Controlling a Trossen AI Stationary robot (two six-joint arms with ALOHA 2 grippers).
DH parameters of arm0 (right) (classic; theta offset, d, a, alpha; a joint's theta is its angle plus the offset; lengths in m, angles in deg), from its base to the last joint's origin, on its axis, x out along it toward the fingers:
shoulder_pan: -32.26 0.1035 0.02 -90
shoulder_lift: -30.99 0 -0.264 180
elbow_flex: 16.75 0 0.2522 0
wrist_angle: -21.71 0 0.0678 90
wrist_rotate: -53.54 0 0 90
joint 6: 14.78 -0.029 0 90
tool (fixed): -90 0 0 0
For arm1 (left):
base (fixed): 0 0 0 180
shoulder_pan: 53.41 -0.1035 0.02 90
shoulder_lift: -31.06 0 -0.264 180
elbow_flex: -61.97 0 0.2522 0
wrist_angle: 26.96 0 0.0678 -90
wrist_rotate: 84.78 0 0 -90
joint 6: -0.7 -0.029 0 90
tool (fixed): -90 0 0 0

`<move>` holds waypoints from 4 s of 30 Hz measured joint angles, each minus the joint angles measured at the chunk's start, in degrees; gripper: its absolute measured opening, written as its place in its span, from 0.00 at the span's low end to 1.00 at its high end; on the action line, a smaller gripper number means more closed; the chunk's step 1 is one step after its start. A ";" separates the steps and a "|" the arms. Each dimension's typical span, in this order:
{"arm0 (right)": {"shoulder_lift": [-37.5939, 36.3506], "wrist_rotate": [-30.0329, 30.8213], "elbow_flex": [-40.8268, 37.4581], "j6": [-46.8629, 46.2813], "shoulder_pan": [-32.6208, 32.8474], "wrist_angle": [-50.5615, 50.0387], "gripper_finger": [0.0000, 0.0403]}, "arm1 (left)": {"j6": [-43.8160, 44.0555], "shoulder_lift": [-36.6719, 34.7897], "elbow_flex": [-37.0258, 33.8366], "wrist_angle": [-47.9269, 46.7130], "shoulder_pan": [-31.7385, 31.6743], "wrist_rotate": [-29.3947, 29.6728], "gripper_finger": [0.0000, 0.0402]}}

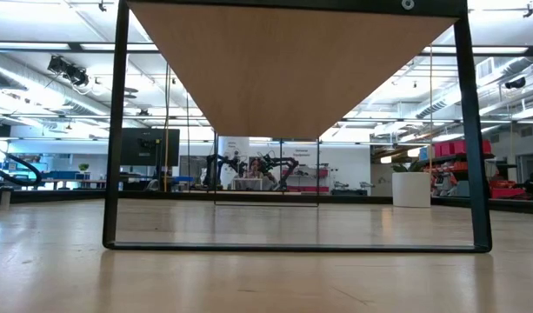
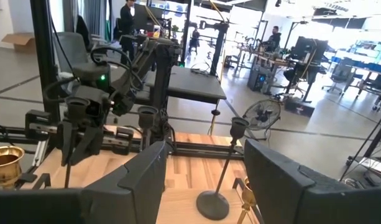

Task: Pick & Place candle stick holders
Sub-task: Put the black candle holder on the shelf aligned with the golden candle holders, then return to Home Position

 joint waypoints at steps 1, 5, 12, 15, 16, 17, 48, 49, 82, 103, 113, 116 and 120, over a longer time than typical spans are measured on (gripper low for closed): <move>0.00 0.00 0.00 0.01 0.00 -0.11 0.53 | -0.02 0.02 0.00 0.08 0.02 -0.10 0.05; 0.00 0.00 0.00 0.00 0.00 -0.33 0.53 | -0.03 0.07 0.00 0.13 0.04 -0.20 0.04; 0.00 -0.02 0.00 0.01 0.01 -0.32 0.53 | 0.59 0.07 0.02 -0.12 0.04 -0.37 0.09; 0.00 -0.02 0.00 0.01 0.01 -0.30 0.53 | 0.61 0.07 0.02 -0.33 0.04 -0.46 0.10; 0.00 -0.02 0.00 0.01 0.01 -0.32 0.53 | 0.70 0.07 0.02 -0.35 0.04 -0.47 0.10; 0.00 -0.02 0.00 0.01 0.01 -0.30 0.53 | 0.85 0.07 0.02 -0.35 0.04 -0.46 0.10; 0.00 -0.02 0.00 0.01 0.01 -1.24 0.53 | -3.26 -0.38 0.04 -0.73 1.84 0.24 0.52; 0.00 -0.02 0.00 0.01 0.01 -1.24 0.53 | -3.83 -0.72 0.04 -1.26 2.00 1.69 0.52; -9.64 1.26 -18.19 -3.19 -3.29 6.37 0.53 | 12.58 -25.81 0.04 -55.77 6.85 29.26 0.50; -22.88 -8.05 -48.03 -8.25 -14.09 30.53 0.53 | 11.70 -53.43 -30.29 -42.01 1.01 24.93 0.44; -22.88 -13.10 -61.48 -12.10 -16.66 48.32 0.53 | 0.54 -59.33 -42.91 -24.81 0.90 18.42 0.37; -22.80 -12.26 -61.29 -12.76 -16.66 46.17 0.53 | 0.68 -59.18 -42.91 -27.50 0.67 18.24 0.35; -22.67 -12.13 -61.28 -13.65 -16.65 43.52 0.53 | 1.27 -59.21 -42.91 -30.29 0.63 21.49 0.33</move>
